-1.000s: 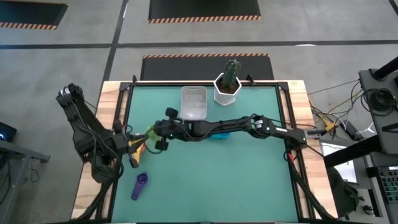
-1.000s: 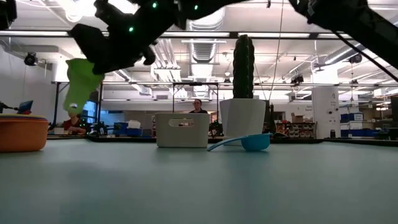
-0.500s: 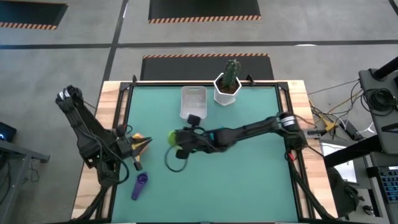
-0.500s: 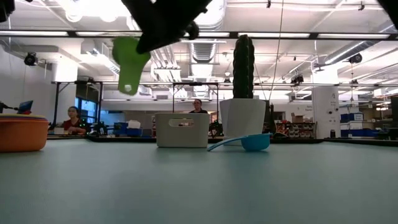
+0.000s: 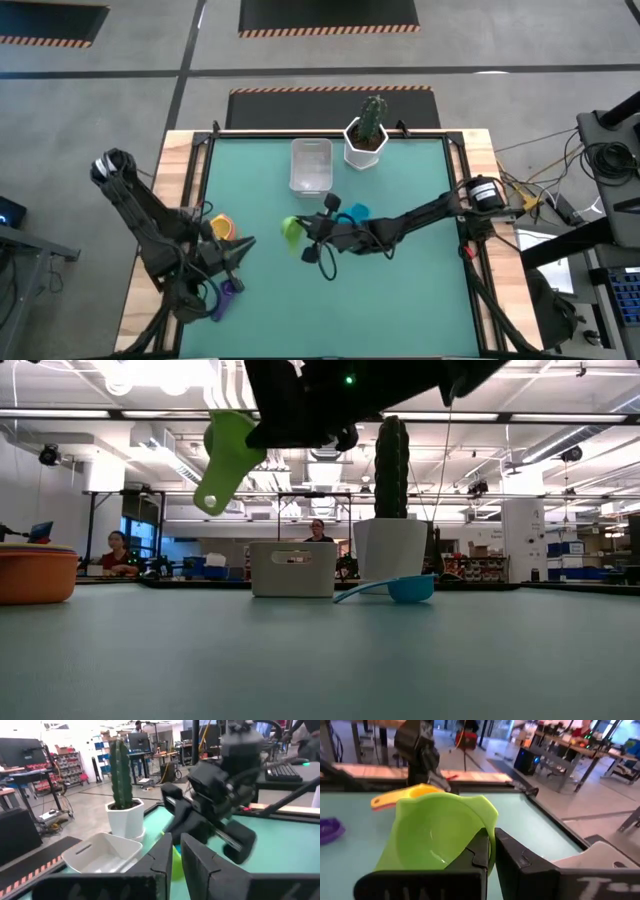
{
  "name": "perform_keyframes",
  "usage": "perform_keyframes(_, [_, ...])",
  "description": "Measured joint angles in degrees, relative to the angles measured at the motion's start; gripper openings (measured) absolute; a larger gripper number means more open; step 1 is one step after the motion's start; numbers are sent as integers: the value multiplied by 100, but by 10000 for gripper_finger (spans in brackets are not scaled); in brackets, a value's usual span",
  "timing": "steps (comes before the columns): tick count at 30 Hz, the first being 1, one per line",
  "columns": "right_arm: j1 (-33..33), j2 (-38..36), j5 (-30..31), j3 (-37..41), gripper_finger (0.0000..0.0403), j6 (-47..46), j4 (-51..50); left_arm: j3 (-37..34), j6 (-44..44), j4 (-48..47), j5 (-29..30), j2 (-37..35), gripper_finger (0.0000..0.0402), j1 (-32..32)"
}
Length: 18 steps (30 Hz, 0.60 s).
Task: Nest measuring cups in basket
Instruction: Stack the green measuring cup on top of the yellow measuring cup
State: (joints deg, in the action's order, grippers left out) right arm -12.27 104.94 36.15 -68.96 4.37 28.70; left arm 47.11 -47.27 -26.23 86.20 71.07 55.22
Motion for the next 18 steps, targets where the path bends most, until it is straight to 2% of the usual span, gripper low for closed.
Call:
perform_keyframes(3, [2,1,8,64,9,102,208,0,0,337,5,350,42,-58])
perform_keyframes(8, [2,1,7,71,9,231,224,13,21,821,8,936,97,-261])
perform_keyframes(13, [2,17,73,38,9,365,198,200,-37,966,71,1495,150,-711])
perform_keyframes(18, [2,18,438,-1,9,605,202,384,3,959,76,1869,167,-1281])
